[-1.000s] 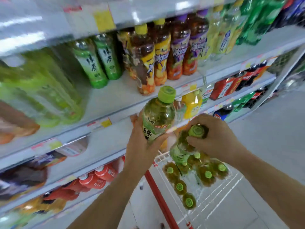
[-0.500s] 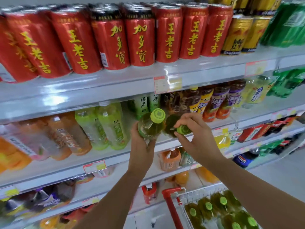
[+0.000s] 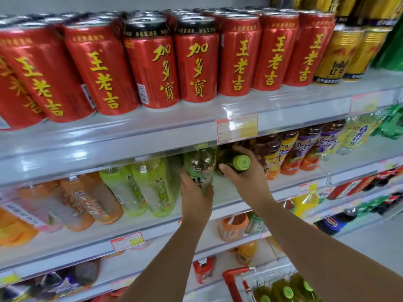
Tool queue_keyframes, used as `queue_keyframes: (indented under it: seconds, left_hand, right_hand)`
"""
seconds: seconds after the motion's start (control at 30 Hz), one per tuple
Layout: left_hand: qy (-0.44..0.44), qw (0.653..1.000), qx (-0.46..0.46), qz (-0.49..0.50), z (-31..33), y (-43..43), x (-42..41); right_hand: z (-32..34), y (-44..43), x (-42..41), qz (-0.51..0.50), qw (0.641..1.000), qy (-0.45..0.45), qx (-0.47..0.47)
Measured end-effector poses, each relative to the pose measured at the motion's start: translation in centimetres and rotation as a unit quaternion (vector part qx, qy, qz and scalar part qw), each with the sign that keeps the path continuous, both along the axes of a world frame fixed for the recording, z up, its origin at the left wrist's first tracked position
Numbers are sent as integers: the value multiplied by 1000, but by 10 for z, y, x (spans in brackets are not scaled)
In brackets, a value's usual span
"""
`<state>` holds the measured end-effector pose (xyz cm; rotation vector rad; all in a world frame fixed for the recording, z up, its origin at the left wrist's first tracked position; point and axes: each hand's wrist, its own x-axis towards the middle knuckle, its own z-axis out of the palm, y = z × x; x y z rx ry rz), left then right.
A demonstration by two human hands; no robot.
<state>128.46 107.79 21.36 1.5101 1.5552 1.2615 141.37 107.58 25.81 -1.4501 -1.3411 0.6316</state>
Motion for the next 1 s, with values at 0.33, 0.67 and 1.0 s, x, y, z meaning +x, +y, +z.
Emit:
queue_keyframes:
  seconds: [0.33, 0.67, 1.0]
  left_hand:
    - [51, 997, -33, 44, -12, -3, -5]
    - [102, 994, -38, 22, -21, 2, -15]
    - [62, 991, -85, 86, -11, 46, 1]
  right_hand:
    - [17, -2, -8, -16, 996, -8, 85]
    - [-45, 21, -7, 25, 988, -66, -136]
    - [-71, 58, -8, -2, 978, -165, -124]
